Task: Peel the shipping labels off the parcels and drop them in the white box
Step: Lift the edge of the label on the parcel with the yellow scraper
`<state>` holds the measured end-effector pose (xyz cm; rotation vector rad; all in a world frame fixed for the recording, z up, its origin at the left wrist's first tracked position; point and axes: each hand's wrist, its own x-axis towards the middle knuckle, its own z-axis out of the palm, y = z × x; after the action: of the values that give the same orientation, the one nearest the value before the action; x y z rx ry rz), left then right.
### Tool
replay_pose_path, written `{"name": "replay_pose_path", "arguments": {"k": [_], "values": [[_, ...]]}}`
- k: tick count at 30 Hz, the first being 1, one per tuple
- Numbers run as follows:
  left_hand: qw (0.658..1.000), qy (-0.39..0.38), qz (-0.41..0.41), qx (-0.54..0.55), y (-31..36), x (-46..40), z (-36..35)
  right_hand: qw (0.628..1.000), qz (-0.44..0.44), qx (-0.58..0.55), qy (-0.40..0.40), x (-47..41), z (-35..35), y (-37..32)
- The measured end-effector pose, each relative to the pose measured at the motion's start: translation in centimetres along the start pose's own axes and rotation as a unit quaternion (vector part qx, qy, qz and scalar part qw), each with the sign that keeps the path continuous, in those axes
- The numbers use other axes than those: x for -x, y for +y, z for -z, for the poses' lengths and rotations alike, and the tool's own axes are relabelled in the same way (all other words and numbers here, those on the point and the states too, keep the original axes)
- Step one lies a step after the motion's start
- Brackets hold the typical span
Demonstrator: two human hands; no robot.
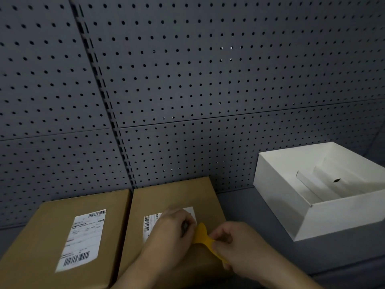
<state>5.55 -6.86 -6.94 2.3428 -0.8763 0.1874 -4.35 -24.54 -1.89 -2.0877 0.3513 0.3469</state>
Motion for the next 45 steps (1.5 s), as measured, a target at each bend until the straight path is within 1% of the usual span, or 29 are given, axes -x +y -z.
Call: {"name": "replay_pose_path", "arguments": {"k": [8, 12, 18, 28, 32, 36, 39, 43, 45], "values": [[1.000, -0.019, -0.008, 0.016, -0.1, -0.3, 0.6, 0.999, -0.011, -0.035, -0.015, -0.2, -1.3, -0.5], [0.999, -0.037, -0.008, 0.029, -0.2, -0.3, 1.0, 0.998, -0.017, -0.057, 0.002, 0.1, -1.3, -0.2], [0.995, -0.075, 0.022, 0.054, -0.6, -0.4, 2.1, 0.998, -0.016, -0.057, -0.003, 0.2, -1.5, -0.2], [0.993, -0.106, 0.024, 0.056, -0.8, -0.7, 2.5, 0.999, -0.019, -0.029, -0.003, 0.1, -2.4, -0.3], [0.992, -0.106, 0.025, 0.064, -0.8, -0.7, 2.5, 0.998, -0.026, -0.061, -0.008, 0.2, -2.9, -0.6], [0.991, -0.108, 0.028, 0.069, -0.7, -0.7, 2.6, 0.998, -0.026, -0.059, -0.001, 0.3, -3.1, -0.5], [0.989, -0.124, 0.034, 0.069, -0.8, -0.8, 2.7, 0.997, -0.031, -0.073, -0.008, 0.4, -3.8, -0.8], [0.987, -0.142, 0.038, 0.068, -1.1, -1.0, 2.9, 0.998, -0.023, -0.056, 0.007, 0.2, -3.8, -0.8], [0.986, -0.148, 0.034, 0.064, -1.1, -1.2, 3.0, 0.996, -0.033, -0.081, -0.006, 0.4, -3.9, -1.2]]}}
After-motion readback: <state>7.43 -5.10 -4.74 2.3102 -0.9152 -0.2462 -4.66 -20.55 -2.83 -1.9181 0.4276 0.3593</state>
